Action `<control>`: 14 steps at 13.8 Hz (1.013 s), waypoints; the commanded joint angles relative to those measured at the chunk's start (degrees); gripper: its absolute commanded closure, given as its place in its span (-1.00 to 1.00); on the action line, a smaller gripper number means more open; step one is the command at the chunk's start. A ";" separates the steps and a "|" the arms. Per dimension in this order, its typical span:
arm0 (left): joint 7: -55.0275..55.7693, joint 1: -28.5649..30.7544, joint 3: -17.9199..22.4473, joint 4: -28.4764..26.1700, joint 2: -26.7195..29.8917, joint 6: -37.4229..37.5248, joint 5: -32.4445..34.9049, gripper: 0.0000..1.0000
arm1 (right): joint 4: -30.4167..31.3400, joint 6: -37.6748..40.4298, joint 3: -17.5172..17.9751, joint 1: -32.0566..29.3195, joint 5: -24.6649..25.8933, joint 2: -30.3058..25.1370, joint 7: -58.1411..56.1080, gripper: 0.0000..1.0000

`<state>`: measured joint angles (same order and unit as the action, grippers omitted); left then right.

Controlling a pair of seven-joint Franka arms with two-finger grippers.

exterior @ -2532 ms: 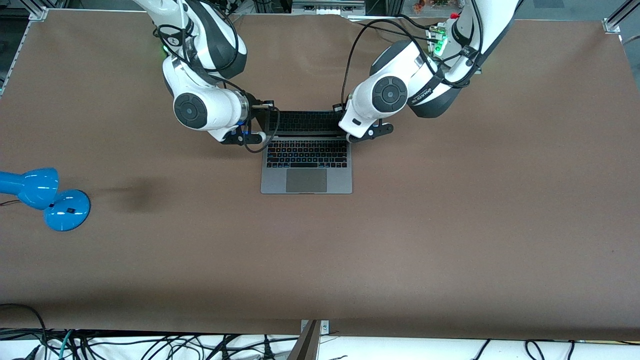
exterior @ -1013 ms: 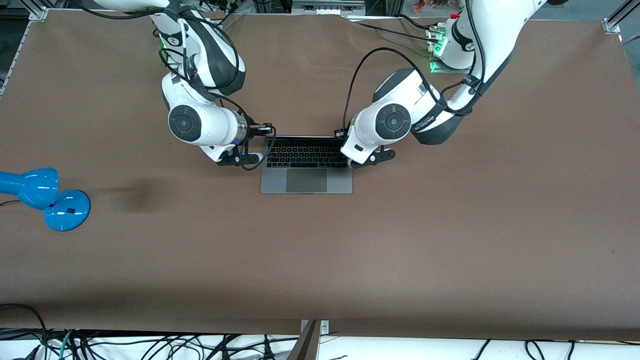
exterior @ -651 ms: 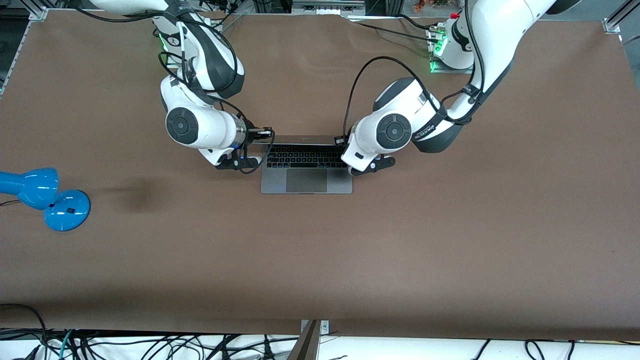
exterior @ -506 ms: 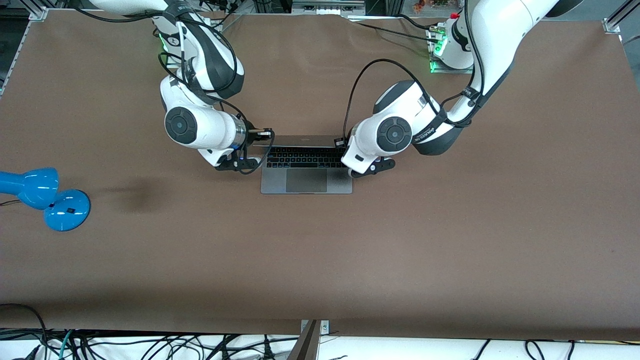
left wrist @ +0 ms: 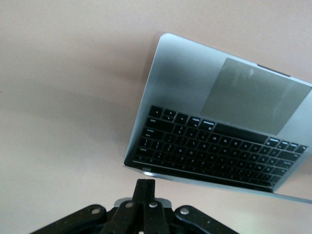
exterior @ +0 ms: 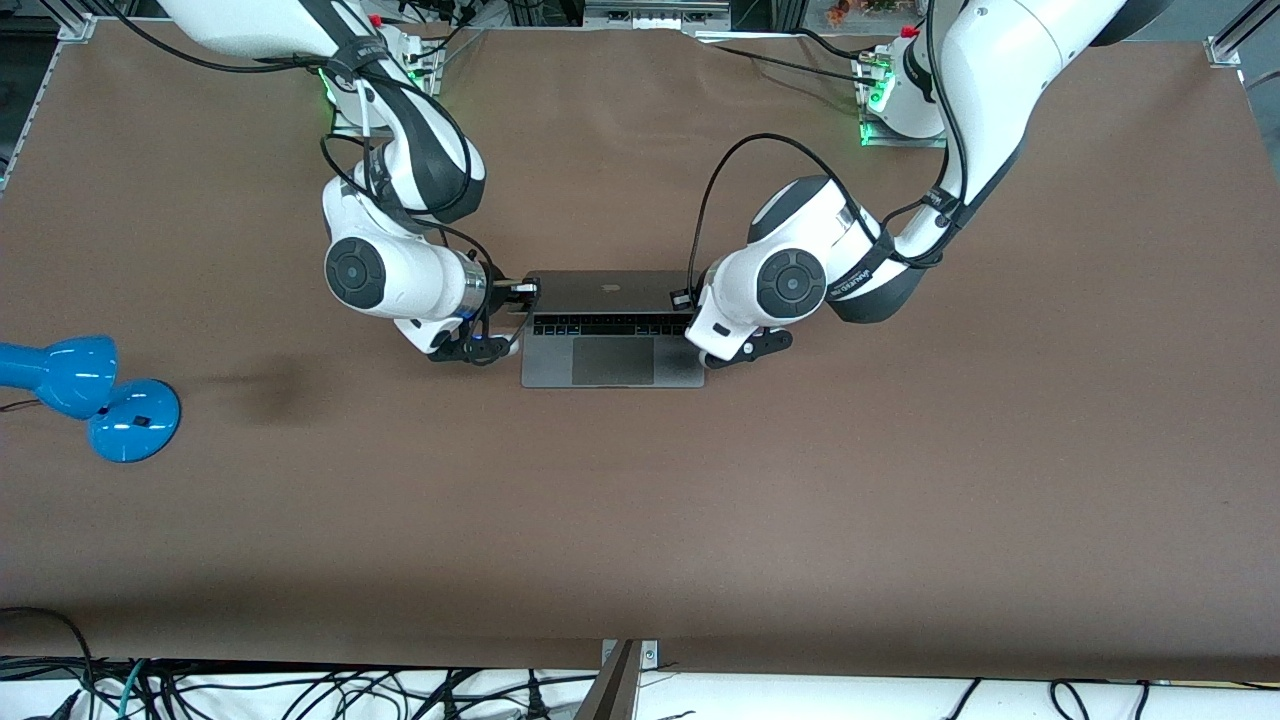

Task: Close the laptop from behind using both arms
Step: 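Push the laptop screen forward and down with both grippers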

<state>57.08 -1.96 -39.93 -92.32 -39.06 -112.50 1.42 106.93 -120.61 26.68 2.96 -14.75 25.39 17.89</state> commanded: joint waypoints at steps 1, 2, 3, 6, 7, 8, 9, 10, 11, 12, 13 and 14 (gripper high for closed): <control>1.10 -4.71 3.62 3.55 -1.80 0.36 1.83 1.00 | -2.34 -0.15 0.30 -0.24 1.30 1.68 -0.48 1.00; 1.10 -5.68 4.33 4.16 -2.07 0.36 1.75 1.00 | -2.78 -0.24 0.21 -0.24 1.83 2.12 -0.57 1.00; 1.10 -6.03 4.77 4.69 -2.60 0.36 1.74 1.00 | -3.13 -0.24 0.04 -0.06 2.18 2.56 -0.57 1.00; 0.93 -6.12 4.86 5.22 -3.48 -1.13 1.92 1.00 | -4.62 -0.24 -0.05 0.03 2.27 4.05 -0.57 1.00; 0.93 -6.12 4.95 5.30 -3.91 -1.23 1.92 1.00 | -5.32 -0.24 -0.05 0.03 2.62 4.93 -0.48 1.00; 0.93 -6.12 5.04 5.31 -4.09 -1.31 1.92 1.00 | -6.03 -0.24 -0.05 0.11 4.02 5.72 -0.57 1.00; 0.58 -6.21 5.48 5.39 -4.18 -1.31 1.83 1.00 | -6.47 -0.24 -0.05 0.12 5.16 6.16 -0.48 1.00; 0.58 -6.30 5.83 5.31 -4.27 -1.31 1.83 1.00 | -6.39 -0.24 -0.05 0.20 5.26 6.34 -0.48 1.00; 0.58 -6.56 5.92 5.39 -4.36 -1.31 1.83 1.00 | -6.47 -0.24 -0.05 0.20 5.26 6.60 -0.48 1.00; 0.58 -6.65 6.36 5.39 -4.53 -1.40 1.83 1.00 | -7.08 -0.24 -0.14 0.20 5.26 7.13 -0.48 1.00; 0.40 -6.83 6.45 5.31 -4.62 -2.45 1.92 1.00 | -7.78 -0.24 -0.49 0.29 5.35 8.00 -0.48 1.00; 0.31 -6.91 6.53 5.31 -4.97 -3.07 1.92 1.00 | -8.31 -0.24 -0.84 0.47 5.26 8.53 -1.35 1.00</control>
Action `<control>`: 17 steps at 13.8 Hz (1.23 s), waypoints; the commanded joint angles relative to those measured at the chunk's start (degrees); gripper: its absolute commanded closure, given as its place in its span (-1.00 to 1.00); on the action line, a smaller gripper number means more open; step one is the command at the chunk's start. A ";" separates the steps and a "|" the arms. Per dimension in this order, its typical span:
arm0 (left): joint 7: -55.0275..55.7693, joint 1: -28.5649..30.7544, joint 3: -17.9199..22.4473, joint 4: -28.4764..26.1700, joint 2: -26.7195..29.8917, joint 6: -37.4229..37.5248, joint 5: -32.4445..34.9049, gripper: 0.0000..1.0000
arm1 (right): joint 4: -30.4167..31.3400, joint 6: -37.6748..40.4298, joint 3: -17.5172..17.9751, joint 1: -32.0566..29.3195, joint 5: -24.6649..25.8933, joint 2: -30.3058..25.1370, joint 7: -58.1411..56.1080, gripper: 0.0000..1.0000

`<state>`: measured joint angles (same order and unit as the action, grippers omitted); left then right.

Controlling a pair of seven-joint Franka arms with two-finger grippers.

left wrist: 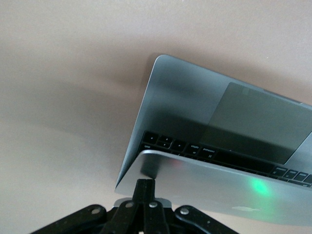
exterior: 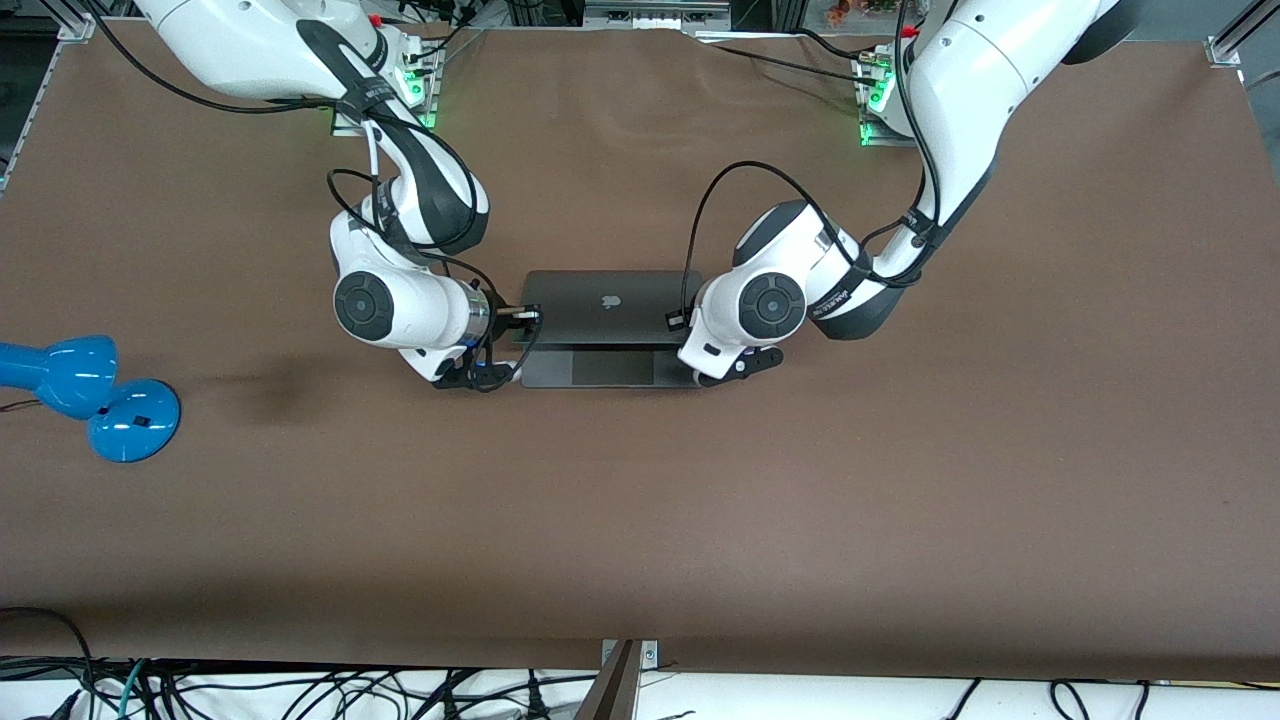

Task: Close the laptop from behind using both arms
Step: 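Press the screen flat onto the keyboard with both grippers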

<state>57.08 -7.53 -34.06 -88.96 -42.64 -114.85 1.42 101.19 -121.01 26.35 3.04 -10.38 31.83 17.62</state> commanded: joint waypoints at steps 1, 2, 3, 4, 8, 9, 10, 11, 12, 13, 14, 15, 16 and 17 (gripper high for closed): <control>0.32 -1.44 1.01 2.03 -1.66 -0.90 1.92 1.00 | -2.75 0.16 -0.60 0.39 0.89 2.54 -2.31 1.00; 0.23 -1.70 1.27 2.03 -1.75 -1.25 1.92 1.00 | -2.75 0.16 -1.03 0.39 0.89 2.71 -2.76 1.00; 0.05 -2.22 1.97 2.03 -1.84 -1.61 1.92 1.00 | -3.01 0.16 -1.30 0.39 0.89 3.06 -2.76 1.00; -0.04 -2.92 2.94 2.03 -2.18 -1.61 1.92 1.00 | -3.45 0.08 -1.30 0.39 0.89 3.50 -3.02 1.00; -0.04 -3.90 4.18 2.12 -2.71 -1.70 2.61 1.00 | -4.25 -1.85 -1.83 0.56 0.89 5.17 -4.08 1.00; -0.04 -3.90 4.18 2.12 -2.98 -1.78 2.71 1.00 | -4.33 -1.86 -1.83 0.56 0.89 5.52 -3.99 1.00; -0.04 -3.90 4.18 2.12 -3.15 -2.48 2.71 1.00 | -4.33 -1.95 -1.92 0.56 0.89 5.70 -3.99 1.00; -0.04 -3.90 4.26 2.12 -3.42 -3.36 2.88 1.00 | -4.42 -2.03 -1.92 0.56 0.89 6.14 -3.99 1.00; -0.04 -3.90 4.26 2.12 -3.85 -3.45 3.14 1.00 | -4.42 -2.82 -1.92 0.56 0.89 6.32 -4.08 1.00; -0.04 -3.90 4.26 2.55 -4.12 -3.46 3.58 1.00 | -4.42 -3.61 -1.92 0.56 0.89 6.67 -4.08 1.00; -0.04 -3.90 4.26 2.91 -4.73 -3.54 3.67 1.00 | -4.42 -4.49 -1.92 0.56 0.89 7.37 -4.08 1.00; -0.04 -4.16 4.26 2.91 -4.91 -4.24 3.67 1.00 | -4.42 -5.28 -1.92 0.56 0.89 7.72 -4.17 1.00; 0.05 -4.25 4.44 2.91 -5.26 -4.68 3.76 1.00 | -4.42 -5.81 -1.92 0.74 0.89 7.90 -4.26 1.00; -0.04 -4.51 4.96 2.91 -5.26 -5.12 3.67 1.00 | -4.42 -6.08 -1.92 0.82 0.89 7.99 -4.34 1.00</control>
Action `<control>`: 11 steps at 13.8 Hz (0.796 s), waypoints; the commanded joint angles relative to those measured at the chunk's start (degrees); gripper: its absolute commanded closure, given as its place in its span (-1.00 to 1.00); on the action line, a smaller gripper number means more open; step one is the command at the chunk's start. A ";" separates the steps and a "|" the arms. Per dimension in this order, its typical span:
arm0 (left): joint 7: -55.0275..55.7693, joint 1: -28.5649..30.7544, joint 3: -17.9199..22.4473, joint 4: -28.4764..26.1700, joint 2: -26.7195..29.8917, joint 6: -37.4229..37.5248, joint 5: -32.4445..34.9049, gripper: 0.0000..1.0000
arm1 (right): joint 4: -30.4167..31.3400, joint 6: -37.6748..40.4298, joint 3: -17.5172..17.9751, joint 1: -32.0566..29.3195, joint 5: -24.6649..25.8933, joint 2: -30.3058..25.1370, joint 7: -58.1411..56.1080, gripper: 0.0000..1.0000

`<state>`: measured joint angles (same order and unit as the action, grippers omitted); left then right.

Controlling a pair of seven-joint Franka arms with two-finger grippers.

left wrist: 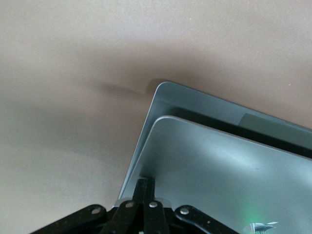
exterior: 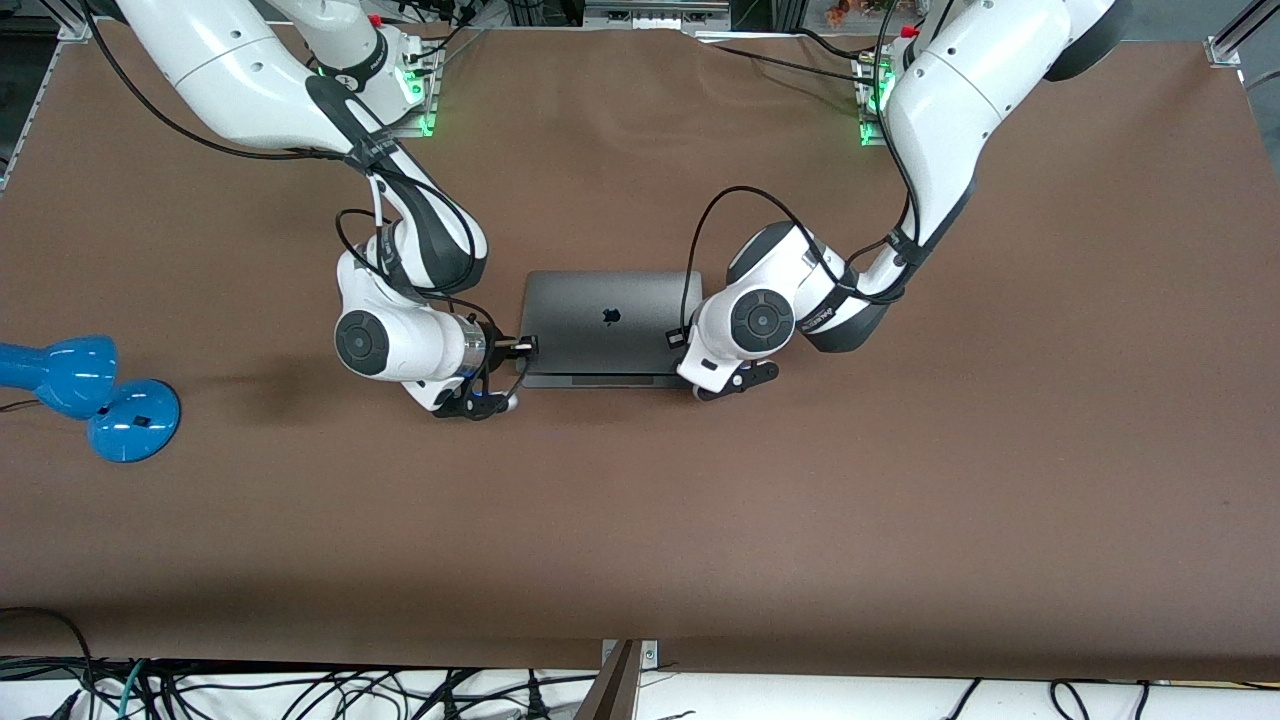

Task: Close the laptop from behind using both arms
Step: 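Press the screen flat onto the keyboard with both grippers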

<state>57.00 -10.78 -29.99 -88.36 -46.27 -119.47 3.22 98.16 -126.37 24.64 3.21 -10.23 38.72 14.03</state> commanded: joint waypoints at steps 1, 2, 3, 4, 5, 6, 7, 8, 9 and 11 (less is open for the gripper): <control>0.04 -1.61 1.07 2.31 -1.98 -0.67 1.88 1.00 | -1.48 -0.72 -0.21 0.65 0.73 1.27 -1.11 1.00; 0.04 -1.70 1.16 2.31 -2.16 -0.85 1.88 1.00 | -1.83 -0.72 -0.47 0.65 0.73 1.97 -2.16 1.00; 0.04 -1.70 1.51 2.31 -2.33 -1.37 1.88 1.00 | -2.44 -0.72 -0.82 0.65 0.65 2.58 -3.04 1.00; 0.04 -1.78 1.51 2.31 -2.60 -1.55 1.88 1.00 | -2.62 -0.72 -0.82 0.65 0.65 3.02 -3.31 1.00; 0.04 -1.79 1.60 2.40 -2.86 -1.64 1.97 1.00 | -2.62 -0.98 -0.91 0.65 0.73 3.29 -3.40 1.00; 0.04 -1.79 1.60 2.31 -2.95 -1.73 1.97 1.00 | -2.62 -1.77 -0.91 0.65 0.73 3.73 -3.48 1.00; 0.04 -1.79 1.60 2.31 -3.12 -2.08 1.97 1.00 | -2.62 -2.47 -0.91 0.65 0.73 4.25 -4.01 1.00; 0.13 -1.79 1.60 2.31 -3.30 -2.52 2.32 1.00 | -2.62 -3.18 -0.91 0.65 0.73 4.61 -4.27 1.00; 0.21 -1.79 1.60 2.40 -3.65 -2.52 3.62 1.00 | -2.62 -3.62 -0.91 0.65 0.73 5.13 -4.62 1.00; 0.48 -1.79 1.60 2.31 -4.00 -2.52 4.34 1.00 | -2.62 -3.71 -0.91 0.65 0.73 5.14 -4.71 1.00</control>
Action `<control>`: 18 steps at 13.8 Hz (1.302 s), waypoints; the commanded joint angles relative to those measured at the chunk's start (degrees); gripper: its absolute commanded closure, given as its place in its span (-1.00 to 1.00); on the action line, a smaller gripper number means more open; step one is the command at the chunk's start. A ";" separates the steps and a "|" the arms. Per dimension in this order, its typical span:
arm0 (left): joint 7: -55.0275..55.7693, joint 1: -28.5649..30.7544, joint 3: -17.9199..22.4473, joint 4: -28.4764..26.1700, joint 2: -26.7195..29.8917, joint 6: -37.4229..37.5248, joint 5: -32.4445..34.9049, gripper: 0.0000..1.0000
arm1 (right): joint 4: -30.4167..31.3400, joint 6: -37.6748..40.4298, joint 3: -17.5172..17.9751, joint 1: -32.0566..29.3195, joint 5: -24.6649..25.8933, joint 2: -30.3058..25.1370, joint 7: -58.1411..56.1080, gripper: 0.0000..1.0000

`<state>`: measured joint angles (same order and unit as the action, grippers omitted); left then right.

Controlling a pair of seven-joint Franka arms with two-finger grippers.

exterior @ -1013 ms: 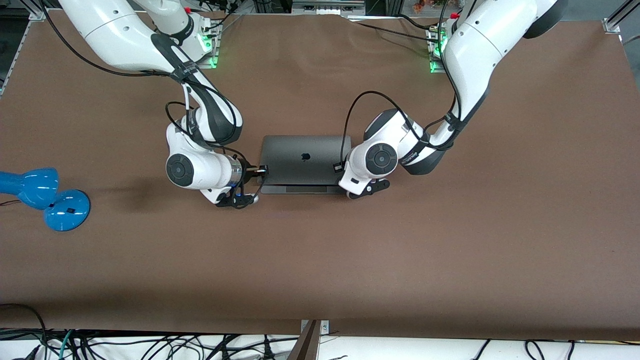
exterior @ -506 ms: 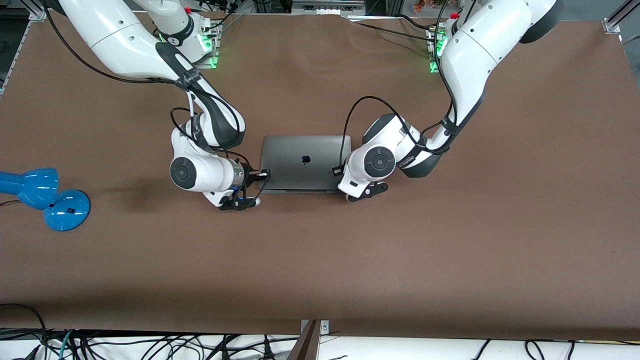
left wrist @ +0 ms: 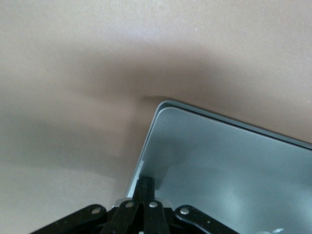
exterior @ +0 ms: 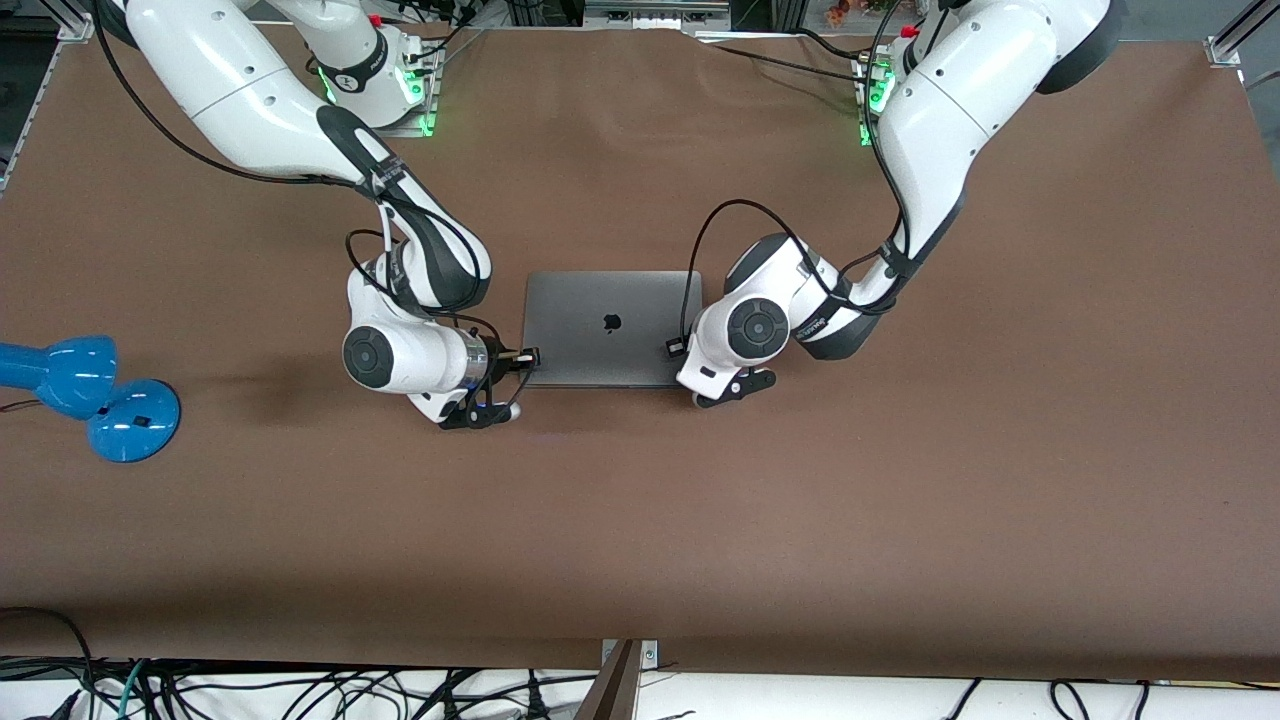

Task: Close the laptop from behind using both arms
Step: 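Press the screen flat onto the keyboard with both grippers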

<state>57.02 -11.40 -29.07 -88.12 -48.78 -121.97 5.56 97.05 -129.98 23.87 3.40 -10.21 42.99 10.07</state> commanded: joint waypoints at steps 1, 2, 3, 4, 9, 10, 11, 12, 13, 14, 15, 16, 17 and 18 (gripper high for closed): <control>0.46 -1.17 0.68 2.07 -1.58 -0.02 2.00 1.00 | -1.52 -0.10 -0.14 0.47 0.72 1.04 -0.84 1.00; 0.46 -1.17 0.68 2.07 -1.50 -0.02 2.00 1.00 | -1.52 -0.18 -0.14 0.47 0.72 1.13 -1.10 1.00; 0.46 -1.17 0.68 2.16 -1.58 -0.02 2.00 1.00 | -1.52 -0.27 -0.14 0.47 0.63 1.39 -1.11 1.00; 0.46 -1.17 0.68 2.07 -1.59 -0.02 2.00 1.00 | -1.52 -0.27 -0.23 0.47 0.72 1.48 -1.11 1.00; 0.37 -1.17 0.68 2.07 -1.59 -0.02 2.09 1.00 | -1.52 -1.15 -0.23 0.47 0.63 1.66 -1.37 1.00; 0.37 -1.17 0.68 2.07 -1.59 -0.02 2.09 1.00 | -1.69 -1.15 -0.23 0.47 0.54 1.57 -1.37 1.00; 0.37 -1.17 0.68 2.07 -1.59 -0.02 2.09 1.00 | -1.95 -1.15 -0.23 0.47 0.37 1.57 -1.20 1.00; 0.46 -1.08 0.68 2.07 -1.50 -0.02 2.09 1.00 | -1.96 -1.15 -0.23 0.47 0.19 1.57 -1.02 1.00; 0.80 -0.82 0.68 2.07 -1.15 -0.02 2.17 0.29 | -2.22 -1.07 -0.23 0.47 0.01 1.40 -0.84 1.00; 0.63 0.31 0.59 1.90 -0.36 0.24 2.26 -0.99 | -2.48 -0.72 -0.23 0.38 -0.07 1.22 -0.75 1.00; 0.11 1.46 0.24 1.63 0.34 0.94 2.26 -1.00 | -3.00 -0.45 -0.23 0.38 -0.34 1.13 -0.58 0.86; 0.02 2.08 -0.02 1.54 0.78 1.55 2.26 -1.00 | -3.10 -0.28 -0.23 0.38 -0.16 1.04 -0.58 0.52; 0.02 2.17 -0.20 1.54 1.14 2.26 2.26 -1.00 | -3.10 -0.36 -0.23 0.29 0.36 0.87 -0.93 0.10; 0.10 2.26 -0.20 1.54 1.57 2.44 2.26 -1.00 | -3.10 -0.36 -0.23 0.03 0.54 0.34 -1.10 -0.28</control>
<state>56.95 -9.57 -28.83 -86.57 -48.82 -121.31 6.05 94.99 -131.08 23.87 3.40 -10.21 43.71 9.39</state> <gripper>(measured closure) 0.542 0.868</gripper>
